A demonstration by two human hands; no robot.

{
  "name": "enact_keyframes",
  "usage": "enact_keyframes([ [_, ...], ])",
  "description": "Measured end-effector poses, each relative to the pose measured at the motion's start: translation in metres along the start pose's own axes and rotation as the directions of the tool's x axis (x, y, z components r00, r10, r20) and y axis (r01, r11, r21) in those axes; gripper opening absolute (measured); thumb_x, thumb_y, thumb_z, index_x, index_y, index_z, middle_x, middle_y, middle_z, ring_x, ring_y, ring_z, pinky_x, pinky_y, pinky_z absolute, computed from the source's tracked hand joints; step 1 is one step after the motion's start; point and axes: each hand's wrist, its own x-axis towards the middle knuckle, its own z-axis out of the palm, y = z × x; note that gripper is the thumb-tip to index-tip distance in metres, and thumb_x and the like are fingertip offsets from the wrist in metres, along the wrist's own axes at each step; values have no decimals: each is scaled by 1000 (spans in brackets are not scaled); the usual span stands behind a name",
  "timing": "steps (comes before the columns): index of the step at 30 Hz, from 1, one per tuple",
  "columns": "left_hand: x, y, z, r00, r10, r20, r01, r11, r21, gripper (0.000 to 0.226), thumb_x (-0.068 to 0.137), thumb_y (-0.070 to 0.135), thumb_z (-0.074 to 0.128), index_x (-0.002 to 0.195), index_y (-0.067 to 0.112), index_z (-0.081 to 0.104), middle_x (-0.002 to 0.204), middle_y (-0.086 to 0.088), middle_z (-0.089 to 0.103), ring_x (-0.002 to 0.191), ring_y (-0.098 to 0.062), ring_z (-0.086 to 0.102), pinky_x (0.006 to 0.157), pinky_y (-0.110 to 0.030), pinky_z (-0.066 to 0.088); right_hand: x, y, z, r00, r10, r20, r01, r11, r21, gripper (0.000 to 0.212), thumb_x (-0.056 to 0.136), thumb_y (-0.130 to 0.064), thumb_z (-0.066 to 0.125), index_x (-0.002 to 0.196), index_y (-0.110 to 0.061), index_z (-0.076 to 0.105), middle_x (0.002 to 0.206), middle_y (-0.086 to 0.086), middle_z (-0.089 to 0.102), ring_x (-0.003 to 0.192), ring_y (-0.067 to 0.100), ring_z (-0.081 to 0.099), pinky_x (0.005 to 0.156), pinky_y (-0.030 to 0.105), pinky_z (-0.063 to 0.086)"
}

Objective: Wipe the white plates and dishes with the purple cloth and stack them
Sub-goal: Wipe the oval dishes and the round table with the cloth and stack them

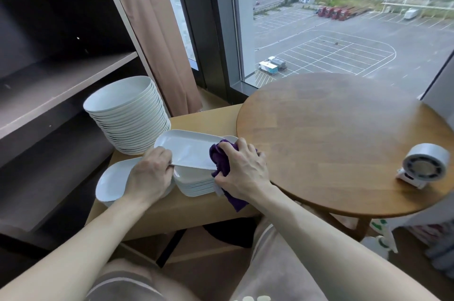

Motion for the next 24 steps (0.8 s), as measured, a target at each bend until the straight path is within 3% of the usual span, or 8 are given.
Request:
enact_keyframes([
  [3,-11,-12,-1,990,-139,-22,137,988,-69,23,83,-6,72,77,6,54,79,-4,56,83,-29,51,59,-39,39,0,1,1,1000,-1,0,1,1000,-1,56,78,-52,63,128,-35,45,125,1,47,108,26,50,92,46,39],
  [14,-69,-73,-6,876,-468,-113,452,881,-141,21,89,-2,69,82,10,54,88,-1,57,86,-22,51,68,-36,39,0,6,9,998,14,60,-12,999,-36,56,78,-52,65,130,-39,46,123,-3,45,108,24,47,95,44,34],
  [19,-87,-86,1,833,-544,-100,526,836,-156,25,90,-1,68,81,14,51,88,0,55,84,-24,52,64,-34,41,0,7,8,997,24,76,-21,999,-40,59,78,-52,66,132,-39,45,125,-1,46,113,26,47,95,46,33],
  [22,-92,-89,4,813,-575,-87,559,814,-160,22,92,3,68,86,16,52,92,2,55,86,-22,55,62,-26,42,0,7,9,997,29,78,-25,998,-50,59,80,-52,67,133,-40,44,126,-1,46,115,27,47,94,45,34],
  [24,-94,-92,7,810,-584,-48,573,807,-143,21,93,7,66,84,18,51,94,2,56,88,-23,54,68,-33,49,0,7,9,997,33,76,-29,998,-51,58,80,-51,67,132,-40,45,125,-1,46,114,28,47,94,46,34],
])
